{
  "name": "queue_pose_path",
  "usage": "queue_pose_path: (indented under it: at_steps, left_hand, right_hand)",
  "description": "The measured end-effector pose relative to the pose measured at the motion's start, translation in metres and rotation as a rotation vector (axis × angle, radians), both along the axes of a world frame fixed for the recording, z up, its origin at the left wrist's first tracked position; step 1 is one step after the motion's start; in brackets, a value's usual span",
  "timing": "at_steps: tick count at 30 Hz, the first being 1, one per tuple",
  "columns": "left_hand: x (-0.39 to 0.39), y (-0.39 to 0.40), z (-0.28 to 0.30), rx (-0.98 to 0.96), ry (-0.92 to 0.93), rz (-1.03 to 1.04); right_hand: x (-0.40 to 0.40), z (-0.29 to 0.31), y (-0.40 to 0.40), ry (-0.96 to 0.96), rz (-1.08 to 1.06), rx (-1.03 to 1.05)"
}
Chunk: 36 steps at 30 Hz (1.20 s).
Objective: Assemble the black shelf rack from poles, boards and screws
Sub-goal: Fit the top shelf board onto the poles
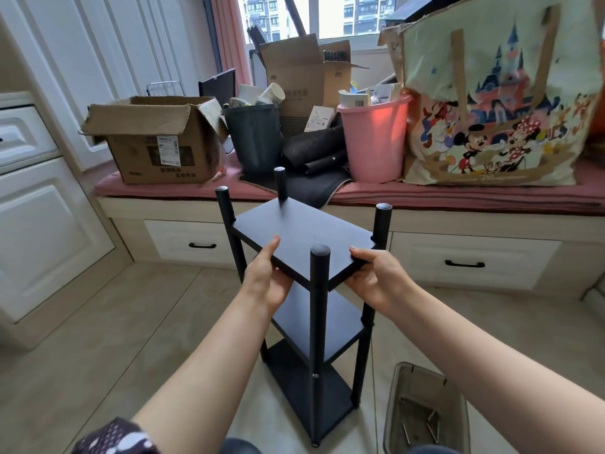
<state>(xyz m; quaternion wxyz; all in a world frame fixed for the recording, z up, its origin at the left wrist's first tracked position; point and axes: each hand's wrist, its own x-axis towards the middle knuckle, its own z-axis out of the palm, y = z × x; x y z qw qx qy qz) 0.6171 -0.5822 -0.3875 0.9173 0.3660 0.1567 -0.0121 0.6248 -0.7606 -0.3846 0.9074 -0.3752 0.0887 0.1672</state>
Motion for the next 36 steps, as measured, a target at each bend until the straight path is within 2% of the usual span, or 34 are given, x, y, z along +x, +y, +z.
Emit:
queue_pose_path:
  at_steps: [3,8,11,13,17,21,25,29,32,36]
  left_hand:
    - [0.013,-0.003,-0.001,0.05,-0.005,-0.027]
    - [0.019,0.005,-0.001,0.078,-0.035,-0.054]
    - [0.017,0.007,0.0,0.091,-0.038,-0.074]
    - [0.016,0.009,0.001,0.114,-0.042,-0.086]
    - [0.016,0.017,0.001,0.16,-0.058,-0.128]
    - [0.013,0.028,0.006,0.192,-0.057,-0.171]
    - [0.011,0.046,0.014,0.214,-0.039,-0.199]
    - [0.005,0.064,0.02,0.242,-0.007,-0.227]
    - [0.0,0.068,0.023,0.259,0.015,-0.267]
    - [-0.003,0.065,0.027,0.299,0.033,-0.304]
  right_hand:
    - [-0.002,0.003,-0.008,0.014,0.02,-0.125]
    - [0.0,0.018,-0.045,-0.109,0.138,-0.845]
    - [0.004,0.023,-0.059,-0.195,0.097,-1.09]
    - [0.006,0.025,-0.062,-0.2,0.105,-1.169]
    - [0.015,0.029,-0.069,-0.301,0.056,-1.159]
    - [0.015,0.034,-0.072,-0.299,0.163,-0.819]
    - [0.014,0.035,-0.067,-0.335,0.223,-0.685]
    - [0.013,0.038,-0.063,-0.346,0.385,-0.705]
    - [0.017,0.041,-0.061,-0.284,0.519,-0.679]
    - [0.032,0.045,-0.04,-0.156,0.461,-0.73]
